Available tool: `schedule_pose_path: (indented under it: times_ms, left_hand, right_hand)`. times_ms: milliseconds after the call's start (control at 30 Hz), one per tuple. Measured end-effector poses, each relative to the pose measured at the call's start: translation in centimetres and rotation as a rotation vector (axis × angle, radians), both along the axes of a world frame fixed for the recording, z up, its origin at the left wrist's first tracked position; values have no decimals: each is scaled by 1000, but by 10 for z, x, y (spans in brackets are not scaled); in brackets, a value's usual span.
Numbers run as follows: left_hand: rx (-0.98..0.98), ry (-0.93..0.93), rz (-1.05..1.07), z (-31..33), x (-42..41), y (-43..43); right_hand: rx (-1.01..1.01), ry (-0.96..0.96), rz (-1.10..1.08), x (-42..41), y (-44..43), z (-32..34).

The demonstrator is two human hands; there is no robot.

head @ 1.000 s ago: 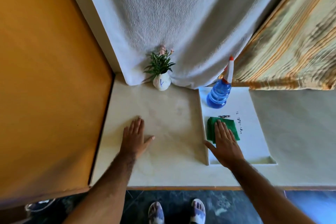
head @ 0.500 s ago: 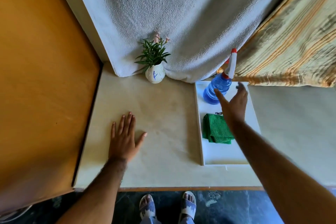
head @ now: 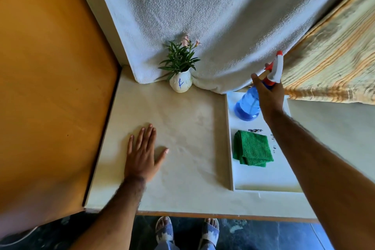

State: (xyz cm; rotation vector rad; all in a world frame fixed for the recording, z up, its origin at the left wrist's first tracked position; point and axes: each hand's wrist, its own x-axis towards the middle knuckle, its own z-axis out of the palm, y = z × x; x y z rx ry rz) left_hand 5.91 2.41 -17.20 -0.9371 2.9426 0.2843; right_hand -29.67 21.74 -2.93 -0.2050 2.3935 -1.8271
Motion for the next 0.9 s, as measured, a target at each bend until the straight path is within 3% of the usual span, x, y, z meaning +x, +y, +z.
schedule_pose_path:
  times_ms: [267, 467, 900]
  left_hand:
    - [-5, 42, 6, 1, 1, 0]
    - [-11, 97, 4, 2, 0, 1]
    - [-34, 146, 16, -5, 2, 1]
  right_hand:
    - [77, -44, 184, 14, -29, 46]
    - [342, -153, 424, 77, -75, 15]
    - [582, -206, 320, 117, -120, -18]
